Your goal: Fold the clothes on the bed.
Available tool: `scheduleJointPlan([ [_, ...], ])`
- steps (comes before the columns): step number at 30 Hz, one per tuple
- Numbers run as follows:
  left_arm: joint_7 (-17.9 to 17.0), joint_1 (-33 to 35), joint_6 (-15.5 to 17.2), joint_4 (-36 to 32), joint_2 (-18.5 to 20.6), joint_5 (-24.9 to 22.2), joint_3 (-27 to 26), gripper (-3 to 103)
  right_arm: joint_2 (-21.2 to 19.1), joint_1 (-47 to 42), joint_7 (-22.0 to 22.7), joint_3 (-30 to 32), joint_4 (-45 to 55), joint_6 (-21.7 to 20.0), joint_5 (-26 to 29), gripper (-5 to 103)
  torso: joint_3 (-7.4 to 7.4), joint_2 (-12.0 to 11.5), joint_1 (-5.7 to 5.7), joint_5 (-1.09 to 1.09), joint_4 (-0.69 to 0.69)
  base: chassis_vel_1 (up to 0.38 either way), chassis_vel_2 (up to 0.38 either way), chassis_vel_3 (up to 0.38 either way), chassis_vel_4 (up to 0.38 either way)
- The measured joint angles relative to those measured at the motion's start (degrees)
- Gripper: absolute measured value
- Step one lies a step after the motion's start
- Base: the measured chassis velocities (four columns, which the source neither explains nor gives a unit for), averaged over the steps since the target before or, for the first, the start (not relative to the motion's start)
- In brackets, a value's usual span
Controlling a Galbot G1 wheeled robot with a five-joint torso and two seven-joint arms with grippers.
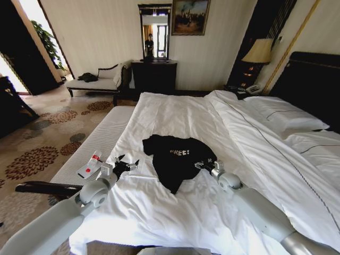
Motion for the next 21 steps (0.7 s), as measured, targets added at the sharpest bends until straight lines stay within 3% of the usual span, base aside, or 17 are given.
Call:
scheduleJointPlan([
  [2, 0.12, -0.06, -0.07, 0.11, -0.11, 0.0, -0.09, 100, 0.23, 0.27, 0.01, -0.42, -0.05, 0.0, 0.09, 74, 0.0, 0.0, 0.0, 0.01, 0.0, 0.0, 0.0, 0.0, 0.0],
  [4, 0.16, -0.09, -0.08, 0.14, -0.16, 0.0, -0.1, 100, 0.28, 0.28, 0.03, -0.55, -0.03, -0.01, 0.11, 74, 0.0, 0.0, 0.0, 0.01, 0.0, 0.0, 0.0, 0.0, 0.0],
  [5, 0.23, -0.16, -0.1, 0.23, -0.23, 0.0, -0.1, 100, 0.41, 0.28, 0.07, -0.75, 0.06, -0.03, 0.12, 63, 0.0, 0.0, 0.0, 0.0, -0.01, 0.0, 0.0, 0.0, 0.0],
  [6, 0.27, -0.19, -0.13, 0.26, -0.27, 0.02, -0.11, 100, 0.5, 0.27, 0.13, -0.83, 0.14, -0.04, 0.12, 63, 0.0, 0.0, -0.01, 0.01, -0.01, 0.0, 0.0, 0.0, 0.0],
  [9, 0.36, -0.21, -0.17, 0.3, -0.38, 0.07, -0.13, 100, 0.62, 0.23, 0.28, -0.9, 0.19, -0.05, 0.11, 46, 0.0, 0.0, 0.0, 0.01, -0.01, 0.0, 0.0, 0.0, 0.0],
  [14, 0.38, 0.06, -0.28, 0.3, -0.54, 0.24, -0.14, 100, 0.63, 0.11, 0.64, -0.86, 0.3, 0.06, 0.14, 35, -0.01, 0.0, 0.0, 0.01, -0.01, 0.0, 0.0, 0.0, 0.0],
  [19, 0.52, 0.71, -0.45, 0.07, -0.87, 0.85, -0.26, 100, 0.14, -0.64, 1.2, -0.4, 1.55, 0.06, 0.67, 8, -0.01, 0.0, 0.0, 0.01, -0.01, 0.0, 0.0, 0.0, 0.0],
  [21, 0.53, 0.74, -0.48, 0.02, -0.92, 0.89, -0.29, 100, 0.01, -0.84, 1.29, -0.24, 1.79, 0.06, 0.73, 8, -0.01, 0.0, 0.0, 0.01, 0.0, 0.0, 0.0, 0.0, 0.0],
])
